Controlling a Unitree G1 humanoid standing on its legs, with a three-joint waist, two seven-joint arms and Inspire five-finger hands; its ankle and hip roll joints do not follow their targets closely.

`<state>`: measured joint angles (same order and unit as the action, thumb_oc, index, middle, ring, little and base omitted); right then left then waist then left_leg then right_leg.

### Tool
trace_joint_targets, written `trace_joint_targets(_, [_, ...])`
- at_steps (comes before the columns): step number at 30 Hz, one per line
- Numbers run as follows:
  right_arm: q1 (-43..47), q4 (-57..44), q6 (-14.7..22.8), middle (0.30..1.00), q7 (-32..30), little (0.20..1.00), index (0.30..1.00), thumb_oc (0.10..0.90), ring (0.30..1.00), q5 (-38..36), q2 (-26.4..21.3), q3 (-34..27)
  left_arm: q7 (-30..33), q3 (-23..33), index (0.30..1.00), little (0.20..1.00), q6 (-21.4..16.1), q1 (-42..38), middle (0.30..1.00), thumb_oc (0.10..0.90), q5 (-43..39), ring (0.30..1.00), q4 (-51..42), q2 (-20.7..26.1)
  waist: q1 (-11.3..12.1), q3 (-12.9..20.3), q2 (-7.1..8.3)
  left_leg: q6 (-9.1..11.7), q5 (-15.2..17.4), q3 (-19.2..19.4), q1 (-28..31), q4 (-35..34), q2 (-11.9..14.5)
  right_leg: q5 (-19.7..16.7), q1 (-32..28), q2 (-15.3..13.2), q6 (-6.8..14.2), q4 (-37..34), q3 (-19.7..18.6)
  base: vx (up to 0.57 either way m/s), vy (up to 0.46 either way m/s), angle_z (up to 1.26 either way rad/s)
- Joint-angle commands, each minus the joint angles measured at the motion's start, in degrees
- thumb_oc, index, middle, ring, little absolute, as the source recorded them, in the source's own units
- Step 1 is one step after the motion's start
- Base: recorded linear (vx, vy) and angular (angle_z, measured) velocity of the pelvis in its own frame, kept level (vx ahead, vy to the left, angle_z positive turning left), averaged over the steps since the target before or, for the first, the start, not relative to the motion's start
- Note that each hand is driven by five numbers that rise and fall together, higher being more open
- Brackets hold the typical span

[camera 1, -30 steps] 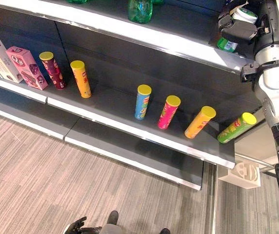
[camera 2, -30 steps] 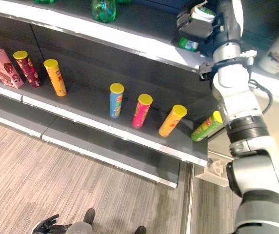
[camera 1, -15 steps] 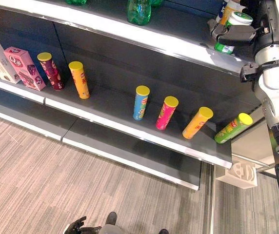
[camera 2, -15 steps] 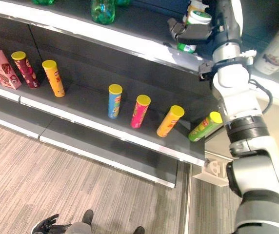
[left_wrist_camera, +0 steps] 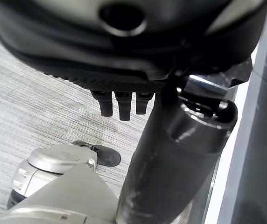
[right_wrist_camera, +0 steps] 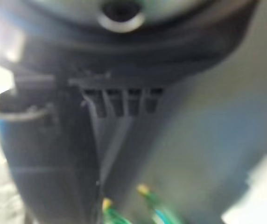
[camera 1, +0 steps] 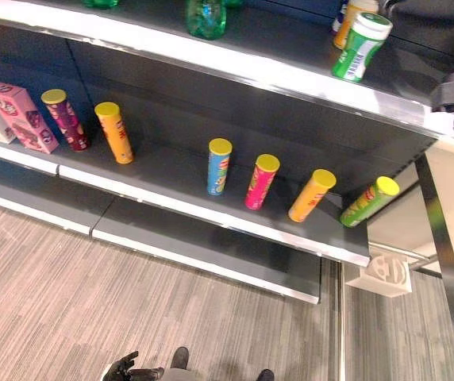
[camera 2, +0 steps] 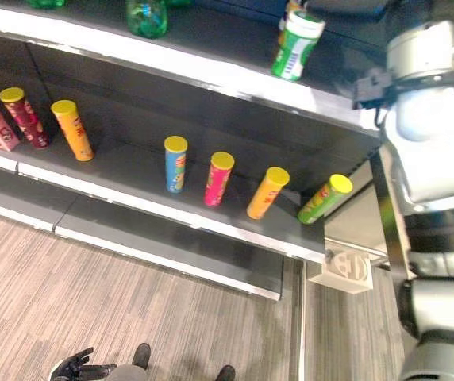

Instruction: Put the goods on the table back onto the shelves and tidy them up.

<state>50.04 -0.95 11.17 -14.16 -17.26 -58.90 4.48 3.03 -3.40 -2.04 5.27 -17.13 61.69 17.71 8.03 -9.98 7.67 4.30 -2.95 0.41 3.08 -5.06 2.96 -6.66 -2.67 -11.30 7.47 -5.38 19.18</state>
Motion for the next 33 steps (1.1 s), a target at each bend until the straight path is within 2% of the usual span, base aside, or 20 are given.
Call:
trace_joint_targets(1, [0.58, -3.98, 6.01, 0.9, -3.81, 0.9, 0.9, 0.8, 0.9, 2.88, -5.15, -7.71, -0.35, -0.81, 0.9, 0.9, -1.53, -1.35, 0.9, 0.8, 3.25, 0.9, 2.63, 1.85, -0.53, 3.28, 0.95, -0.71, 4.07, 2.8, -0.88, 0.28, 0.12, 2.53, -4.19, -5.06, 6.92, 0.38, -0.68, 0.0, 0.039, -0.5])
trace_joint_targets(2, [-0.01, -4.22, 5.95, 0.9, -3.77, 0.9, 0.9, 0.8, 0.9, 2.9, -5.11, -8.26, -0.35, -0.96, 0.9, 0.9, -1.53, -1.36, 0.9, 0.8, 3.24, 0.9, 2.63, 2.02, -0.27, 3.31, 1.1, -0.71, 4.09, 2.91, -0.87, 0.28, 0.13, 2.51, -4.12, -5.06, 6.92, 0.38, -0.8, 0.0, 0.051, -0.76])
trace_joint_targets(3, [-7.0, -8.64, 7.54, 0.9, -3.56, 0.9, 0.9, 0.8, 0.9, 2.05, -5.43, -14.55, -0.52, -0.36, 0.9, 0.9, -1.62, -1.59, 0.9, 0.8, 4.1, 0.9, 2.25, 1.24, -3.63, 3.37, 0.34, -0.84, 4.63, 5.04, 0.16, 0.23, 0.35, 1.86, -3.0, -5.09, 7.16, 0.38, -3.0, 0.0, 0.052, -0.78])
trace_joint_targets(4, [-8.02, -9.03, 7.51, 0.9, -3.47, 0.9, 0.9, 0.8, 0.9, 2.03, -5.29, -15.49, -0.52, -0.58, 0.9, 0.9, -1.62, -1.59, 0.9, 0.8, 4.11, 0.9, 2.24, 1.51, -3.22, 3.46, 0.57, -0.85, 4.63, 5.19, 0.13, 0.22, 0.35, 1.81, -2.85, -5.09, 7.16, 0.38, -3.17, 0.0, 0.075, -0.4])
trace_joint_targets(5, [-11.09, -10.31, 7.9, 0.9, -2.98, 0.9, 0.9, 0.8, 0.9, 0.75, -4.94, -18.1, -0.59, -0.65, 0.9, 0.9, -1.73, -1.73, 0.9, 0.8, 4.09, 0.9, 1.97, 1.56, -4.14, 3.59, 0.46, -0.9, 4.81, 6.0, 0.37, 0.19, 0.43, 1.65, -2.3, -5.1, 7.22, 0.38, -4.1, 0.0, 0.025, -0.08])
trace_joint_targets(7, [-11.83, -10.58, 7.85, 0.9, -2.93, 0.9, 0.9, 0.8, 0.9, 0.72, -4.85, -18.8, -0.6, -0.87, 0.9, 0.9, -1.73, -1.75, 0.9, 0.8, 4.07, 0.9, 1.96, 1.76, -3.76, 3.63, 0.63, -0.9, 4.83, 6.15, 0.37, 0.18, 0.44, 1.63, -2.19, -5.09, 7.22, 0.38, -4.26, 0.0, 0.018, -0.47])
trace_joint_targets(11, [-22.65, -12.2, 8.72, 0.9, -1.92, 0.9, 0.9, 0.8, 0.9, -2.68, -3.71, -27.3, -1.21, -0.72, 0.9, 0.9, -1.87, -2.0, 0.9, 0.8, 5.07, 0.9, -0.15, 1.43, -8.88, 3.55, -0.52, -1.12, 5.52, 10.3, 2.29, 0.32, 0.82, 0.26, 0.18, -4.74, 7.45, 0.38, -8.69, 0.0, 0.047, -0.38])
trace_joint_targets(13, [-25.73, -11.89, 8.14, 0.9, -1.71, 0.9, 0.9, 0.8, 0.9, -2.05, -4.57, -29.25, -1.22, -1.03, 0.9, 0.9, -2.0, -2.09, 0.9, 0.8, 5.28, 0.9, -0.77, 1.77, -8.88, 3.75, -0.51, -1.05, 6.02, 11.45, 2.91, 0.16, 0.98, 0.36, 0.8, -4.45, 7.52, 0.38, -10.18, 0.03, 0.03, -0.81])
trace_joint_targets(15, [-33.15, -8.64, 7.28, 0.9, -2.27, 0.9, 0.9, 0.8, 0.9, -2.79, -5.51, -34.85, -1.1, -0.86, 0.9, 0.9, -2.4, -2.15, 0.9, 0.8, 4.91, 0.9, -3.45, 1.84, -12.86, 3.74, -0.92, -1.15, 6.56, 14.99, 4.54, 0.16, 1.52, -0.41, 2.8, -3.5, 7.53, 0.38, -14.42, 0.01, 0.025, -0.91])
trace_joint_targets(18, [-35.14, -8.12, 7.34, 0.9, -2.3, 0.9, 0.9, 0.8, 0.9, -3.29, -5.01, -36.6, -1.22, -1.33, 0.9, 0.9, -2.37, -2.05, 0.9, 0.8, 5.07, 0.9, -3.7, 1.86, -12.97, 3.88, -1.03, -1.17, 6.69, 15.6, 4.78, 0.15, 1.59, -0.58, 3.17, -3.25, 7.53, 0.38, -15.16, 0.01, 0.0, -0.85])
trace_joint_targets(19, [-36.99, -6.9, 7.08, 0.9, -2.25, 0.9, 0.9, 0.8, 0.9, -3.78, -4.36, -37.91, -1.41, -1.51, 0.9, 0.9, -2.4, -1.91, 0.9, 0.8, 5.23, 0.9, -4.2, 1.61, -14.21, 3.78, -1.37, -1.17, 7.18, 16.32, 5.45, 0.18, 1.87, -0.4, 3.19, -2.88, 7.53, 0.38, -15.81, 0.02, 0.0, -0.7])
trace_joint_targets(20, [-37.24, -6.9, 7.14, 0.9, -2.18, 0.9, 0.9, 0.8, 0.9, -3.88, -4.35, -38.18, -1.41, -1.61, 0.9, 0.9, -2.39, -1.93, 0.9, 0.8, 5.24, 0.9, -4.24, 1.66, -13.99, 3.78, -1.27, -1.18, 6.89, 16.45, 5.35, 0.13, 1.81, -0.65, 3.4, -2.92, 7.53, 0.38, -15.98, 0.02, -0.01, -0.42])
trace_joint_targets(21, [-39.34, -5.69, 7.01, 0.9, -2.17, 0.9, 0.9, 0.8, 0.9, -4.87, -2.84, -39.78, -1.56, -1.68, 0.9, 0.9, -2.41, -1.8, 0.9, 0.8, 5.49, 0.9, -4.77, 1.37, -15.05, 3.72, -1.5, -1.16, 6.96, 17.26, 5.68, 0.09, 1.96, -0.63, 3.83, -2.68, 7.53, 0.38, -16.64, 0.0, -0.019, -0.26])
trace_joint_targets(23, [-41.66, -5.07, 6.94, 0.9, -1.75, 0.9, 0.9, 0.8, 0.9, -5.54, -0.85, -41.03, -1.9, -2.07, 0.9, 0.9, -2.32, -1.51, 0.9, 0.8, 5.82, 0.9, -5.53, 1.45, -15.04, 3.64, -1.74, -1.05, 6.99, 17.62, 5.94, 0.07, 2.32, -0.46, 3.96, -2.44, 7.53, 0.38, -17.05, 0.02, -0.032, -0.11])
trace_joint_targets(31, [-44.97, -0.64, 4.39, 0.9, 0.54, 0.9, 0.9, 0.8, 0.9, -5.18, 1.79, -39.99, -2.64, -2.14, 0.9, 0.9, -1.96, -1.62, 0.9, 0.8, 6.95, 0.9, -5.89, 1.69, -15.35, 3.22, -2.32, -0.32, 6.62, 17.42, 6.47, 0.06, 3.41, 0.65, 3.11, -1.66, 7.1, 0.38, -16.26, 0.01, -0.041, 0.0])
trace_joint_targets(33, [-44.25, 2.99, 2.67, 0.9, 1.99, 0.9, 0.9, 0.8, 0.9, -5.29, 2.62, -36.89, -3.04, -2.2, 0.9, 0.9, -1.63, -1.79, 0.9, 0.8, 6.97, 0.9, -5.51, 1.81, -14.42, 3.11, -2.61, 0.44, 5.97, 16.84, 6.41, 0.06, 4.61, 1.81, 2.14, -0.82, 6.47, 0.38, -15.06, 0.03, -0.126, 0.05])
